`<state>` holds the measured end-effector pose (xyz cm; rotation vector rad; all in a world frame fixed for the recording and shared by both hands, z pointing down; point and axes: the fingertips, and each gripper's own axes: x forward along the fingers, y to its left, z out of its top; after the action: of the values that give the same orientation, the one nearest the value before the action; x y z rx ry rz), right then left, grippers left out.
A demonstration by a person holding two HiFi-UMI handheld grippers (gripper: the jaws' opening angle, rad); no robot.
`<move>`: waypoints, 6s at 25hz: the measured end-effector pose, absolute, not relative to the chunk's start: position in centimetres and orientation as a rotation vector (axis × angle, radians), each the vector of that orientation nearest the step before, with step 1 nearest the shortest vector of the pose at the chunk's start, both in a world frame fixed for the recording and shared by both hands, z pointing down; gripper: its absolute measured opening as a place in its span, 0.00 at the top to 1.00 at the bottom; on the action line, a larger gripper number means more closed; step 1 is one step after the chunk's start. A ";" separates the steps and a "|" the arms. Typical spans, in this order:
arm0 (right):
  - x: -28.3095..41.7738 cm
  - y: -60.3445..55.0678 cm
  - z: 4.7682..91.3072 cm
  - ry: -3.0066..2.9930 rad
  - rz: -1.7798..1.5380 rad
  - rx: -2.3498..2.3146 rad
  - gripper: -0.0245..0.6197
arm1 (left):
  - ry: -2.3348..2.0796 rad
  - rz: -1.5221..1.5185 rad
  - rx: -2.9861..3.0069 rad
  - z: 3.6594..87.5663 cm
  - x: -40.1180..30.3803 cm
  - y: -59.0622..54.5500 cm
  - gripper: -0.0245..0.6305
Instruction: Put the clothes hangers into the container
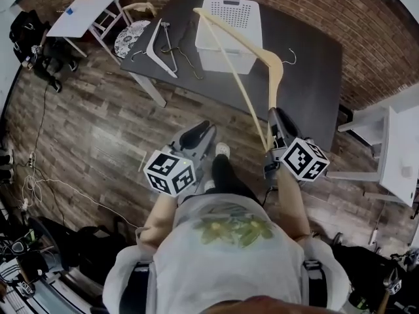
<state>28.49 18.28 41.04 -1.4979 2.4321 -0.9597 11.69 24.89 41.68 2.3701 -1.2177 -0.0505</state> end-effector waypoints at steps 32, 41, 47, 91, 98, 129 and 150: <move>27.9 -5.8 43.7 2.570 -0.972 -1.508 0.81 | -1.366 -0.020 2.322 41.8 10.2 2.5 0.92; 28.6 -8.9 44.5 2.707 -0.807 -1.682 0.81 | -1.370 -0.004 2.283 42.5 10.0 0.2 0.92; 29.3 -10.0 44.7 2.740 -0.692 -1.817 0.81 | -1.335 0.010 2.305 42.5 10.1 -1.6 0.92; 21.2 -20.5 49.0 3.233 0.086 -2.432 0.81 | -1.165 0.119 2.400 42.7 4.9 -15.7 0.92; 20.7 -20.6 50.5 3.254 0.036 -2.462 0.81 | -1.172 0.120 2.386 43.2 3.5 -16.0 0.92; 17.5 -18.9 41.9 3.053 -0.311 -1.797 0.89 | -1.168 0.125 2.395 43.5 3.8 -14.2 0.92; 12.0 -9.4 41.9 3.212 -0.644 -1.059 0.91 | -1.217 0.150 2.443 41.5 7.9 -10.5 0.92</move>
<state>11.98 -9.40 41.91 -1.0594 3.2115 -0.6438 7.87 -10.50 41.53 2.4433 -1.2169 0.1497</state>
